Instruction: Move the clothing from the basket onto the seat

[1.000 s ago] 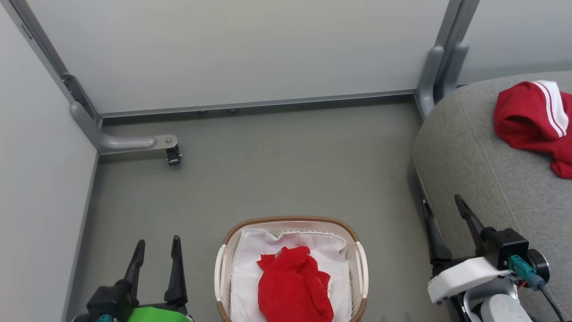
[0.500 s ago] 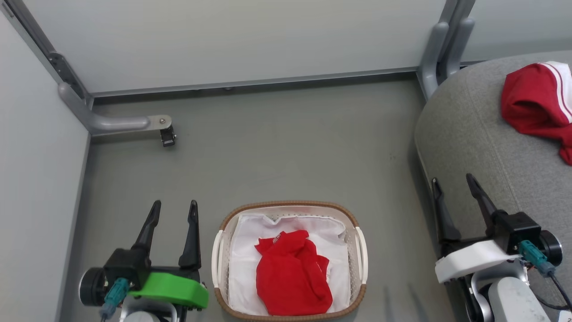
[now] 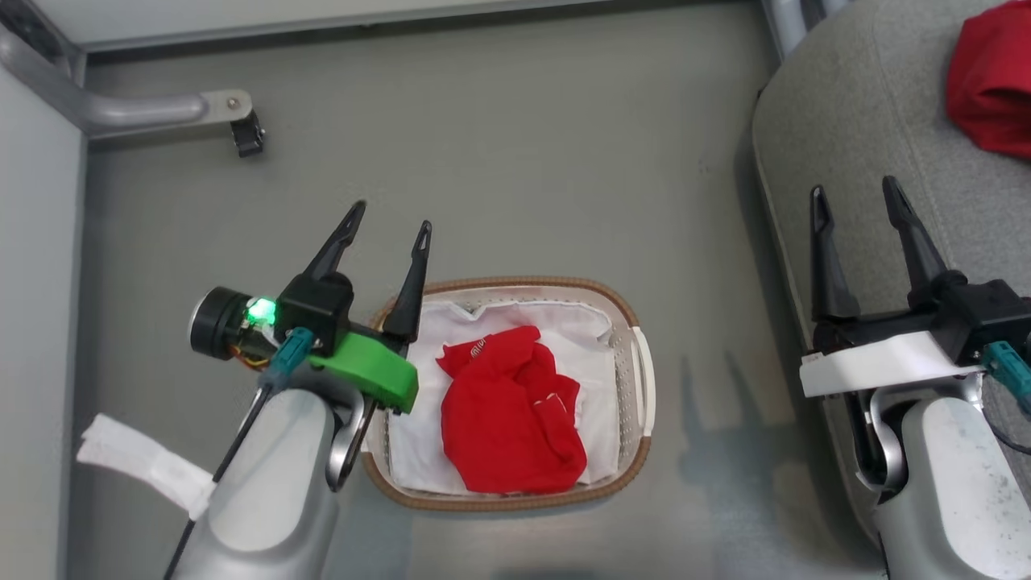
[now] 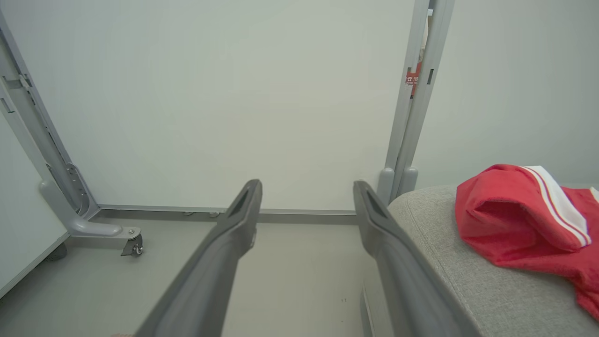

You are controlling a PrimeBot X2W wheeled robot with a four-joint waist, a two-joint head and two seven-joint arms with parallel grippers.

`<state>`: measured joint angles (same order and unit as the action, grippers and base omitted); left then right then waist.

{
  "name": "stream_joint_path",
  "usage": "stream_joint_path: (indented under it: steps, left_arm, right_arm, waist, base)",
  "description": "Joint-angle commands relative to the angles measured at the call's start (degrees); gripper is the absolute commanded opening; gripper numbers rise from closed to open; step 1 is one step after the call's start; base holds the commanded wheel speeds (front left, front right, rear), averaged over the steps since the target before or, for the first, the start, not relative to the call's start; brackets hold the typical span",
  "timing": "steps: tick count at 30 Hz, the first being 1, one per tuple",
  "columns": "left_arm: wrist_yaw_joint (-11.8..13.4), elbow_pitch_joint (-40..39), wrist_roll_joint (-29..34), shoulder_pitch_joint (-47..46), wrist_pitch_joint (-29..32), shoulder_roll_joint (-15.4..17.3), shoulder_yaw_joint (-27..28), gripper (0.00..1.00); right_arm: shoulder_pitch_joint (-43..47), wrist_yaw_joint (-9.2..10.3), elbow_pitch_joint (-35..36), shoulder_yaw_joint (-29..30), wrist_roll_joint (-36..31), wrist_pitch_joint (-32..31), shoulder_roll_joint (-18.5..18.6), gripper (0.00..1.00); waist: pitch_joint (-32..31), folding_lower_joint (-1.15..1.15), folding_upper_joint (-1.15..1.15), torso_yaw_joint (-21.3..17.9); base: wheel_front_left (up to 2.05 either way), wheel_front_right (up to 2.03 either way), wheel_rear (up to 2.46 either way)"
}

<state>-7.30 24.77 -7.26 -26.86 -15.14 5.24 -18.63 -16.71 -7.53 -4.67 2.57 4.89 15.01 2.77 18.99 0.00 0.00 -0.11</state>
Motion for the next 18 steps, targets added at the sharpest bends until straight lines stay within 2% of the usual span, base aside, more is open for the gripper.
stream_joint_path:
  steps: [1, 7, 18]
  left_arm:
    - [-0.2, 1.8, 0.2, -2.8, 0.0, 0.4, -1.0, 1.0]
    - [-0.2, 10.6, -0.6, -9.6, 0.5, -0.2, -8.1, 1.0]
    - [-0.2, 25.1, -6.2, -18.1, 6.5, 0.2, -23.9, 1.0]
  right_arm:
    - [-1.6, 0.08, 0.5, 0.1, 0.2, 0.3, 0.2, 1.0]
    - [-4.5, 0.08, 1.6, 1.0, 1.2, 0.3, 0.2, 1.0]
    - [-8.9, 0.08, 4.7, -0.2, 4.0, 0.3, 0.2, 1.0]
  waist:
    - [9.1, 0.0, 0.0, -2.7]
    - [16.9, 0.0, 0.0, -4.3]
    - [27.2, 0.0, 0.0, -7.5]
  base:
    - [0.0, 0.0, 0.0]
    - [0.0, 0.0, 0.0]
    - [0.0, 0.0, 0.0]
